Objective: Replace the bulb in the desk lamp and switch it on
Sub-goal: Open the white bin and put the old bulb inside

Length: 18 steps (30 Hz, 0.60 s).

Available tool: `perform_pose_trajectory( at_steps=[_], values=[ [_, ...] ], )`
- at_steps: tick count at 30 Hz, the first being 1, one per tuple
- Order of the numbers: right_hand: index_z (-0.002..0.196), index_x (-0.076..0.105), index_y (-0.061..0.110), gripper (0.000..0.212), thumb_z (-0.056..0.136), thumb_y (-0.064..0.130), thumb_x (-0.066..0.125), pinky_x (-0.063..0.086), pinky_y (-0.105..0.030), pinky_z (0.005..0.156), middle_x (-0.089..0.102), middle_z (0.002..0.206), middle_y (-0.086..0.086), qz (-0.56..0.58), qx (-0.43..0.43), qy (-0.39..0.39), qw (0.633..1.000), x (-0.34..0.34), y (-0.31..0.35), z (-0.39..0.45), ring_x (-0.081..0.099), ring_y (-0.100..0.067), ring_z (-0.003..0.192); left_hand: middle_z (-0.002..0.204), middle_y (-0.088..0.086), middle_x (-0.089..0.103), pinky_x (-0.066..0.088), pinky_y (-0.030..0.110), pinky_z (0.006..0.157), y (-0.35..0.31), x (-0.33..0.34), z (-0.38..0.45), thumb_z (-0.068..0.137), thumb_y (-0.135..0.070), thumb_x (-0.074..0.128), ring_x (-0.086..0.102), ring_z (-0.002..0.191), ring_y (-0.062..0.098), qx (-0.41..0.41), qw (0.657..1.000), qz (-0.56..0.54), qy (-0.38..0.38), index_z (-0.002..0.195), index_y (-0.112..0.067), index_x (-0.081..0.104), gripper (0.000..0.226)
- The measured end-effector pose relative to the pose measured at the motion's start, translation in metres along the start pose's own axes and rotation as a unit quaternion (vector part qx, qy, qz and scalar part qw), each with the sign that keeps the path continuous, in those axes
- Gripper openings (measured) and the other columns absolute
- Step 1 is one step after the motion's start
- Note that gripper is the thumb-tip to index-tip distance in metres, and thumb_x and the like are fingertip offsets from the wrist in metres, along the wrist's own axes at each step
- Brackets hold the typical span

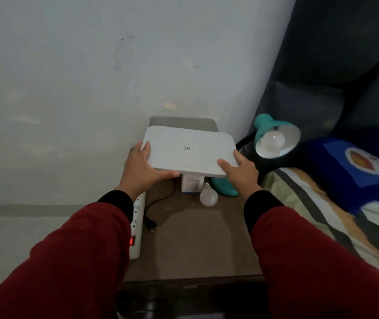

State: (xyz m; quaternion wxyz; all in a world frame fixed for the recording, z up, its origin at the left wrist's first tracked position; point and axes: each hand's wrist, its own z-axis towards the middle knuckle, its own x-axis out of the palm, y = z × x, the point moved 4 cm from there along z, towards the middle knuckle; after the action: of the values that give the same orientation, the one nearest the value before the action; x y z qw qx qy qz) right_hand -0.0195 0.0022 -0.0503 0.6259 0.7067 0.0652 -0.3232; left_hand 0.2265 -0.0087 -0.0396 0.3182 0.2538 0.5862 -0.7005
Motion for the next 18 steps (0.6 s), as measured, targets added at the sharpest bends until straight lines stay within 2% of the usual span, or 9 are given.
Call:
perform_pose_trajectory(
  at_steps=[3, 8, 11, 15, 18],
  values=[
    [0.147, 0.034, 0.015, 0.071, 0.087, 0.037, 0.064, 0.029, -0.031, 0.112, 0.039, 0.15, -0.008, -0.009, 0.006, 0.021, 1.0, -0.006, -0.028, -0.036, 0.037, -0.026, 0.138, 0.149, 0.002, 0.03, 0.03, 0.032, 0.111, 0.009, 0.012, -0.043, 0.055, -0.062, 0.078, 0.032, 0.136, 0.022, 0.0, 1.0, 0.018, 0.013, 0.146, -0.01, 0.025, 0.118],
    [0.147, 0.034, 0.017, 0.07, 0.087, 0.038, 0.063, 0.032, -0.038, 0.112, 0.038, 0.15, -0.011, -0.036, 0.031, 0.034, 0.998, -0.002, -0.079, -0.092, 0.038, -0.028, 0.136, 0.156, 0.007, 0.019, 0.024, 0.036, 0.115, 0.026, 0.04, -0.111, 0.059, -0.057, 0.079, 0.022, 0.142, 0.024, -0.038, 0.998, 0.023, 0.051, 0.149, -0.007, 0.02, 0.119],
    [0.147, 0.032, 0.017, 0.07, 0.087, 0.036, 0.062, 0.029, -0.04, 0.115, 0.036, 0.151, -0.011, -0.038, 0.052, 0.043, 0.997, 0.001, -0.105, -0.118, 0.034, -0.029, 0.138, 0.158, 0.007, 0.013, 0.019, 0.038, 0.117, 0.039, 0.058, -0.142, 0.06, -0.057, 0.078, 0.016, 0.144, 0.026, -0.066, 0.995, 0.025, 0.07, 0.149, -0.009, 0.017, 0.119],
    [0.147, 0.032, 0.019, 0.07, 0.087, 0.037, 0.062, 0.028, -0.037, 0.115, 0.035, 0.152, -0.009, -0.068, 0.072, 0.058, 0.993, 0.001, -0.126, -0.136, 0.033, -0.028, 0.139, 0.156, 0.009, 0.016, 0.019, 0.037, 0.118, 0.051, 0.071, -0.167, 0.057, -0.061, 0.077, 0.018, 0.144, 0.026, -0.083, 0.991, 0.046, 0.096, 0.149, -0.007, 0.019, 0.122],
    [0.148, 0.03, 0.019, 0.069, 0.088, 0.035, 0.061, 0.025, -0.038, 0.116, 0.032, 0.153, -0.01, -0.094, 0.071, 0.074, 0.99, 0.001, -0.134, -0.144, 0.03, -0.028, 0.14, 0.151, 0.012, 0.026, 0.027, 0.035, 0.113, 0.052, 0.075, -0.178, 0.055, -0.061, 0.078, 0.026, 0.139, 0.027, -0.088, 0.987, 0.07, 0.115, 0.144, -0.005, 0.027, 0.117]
  ],
)
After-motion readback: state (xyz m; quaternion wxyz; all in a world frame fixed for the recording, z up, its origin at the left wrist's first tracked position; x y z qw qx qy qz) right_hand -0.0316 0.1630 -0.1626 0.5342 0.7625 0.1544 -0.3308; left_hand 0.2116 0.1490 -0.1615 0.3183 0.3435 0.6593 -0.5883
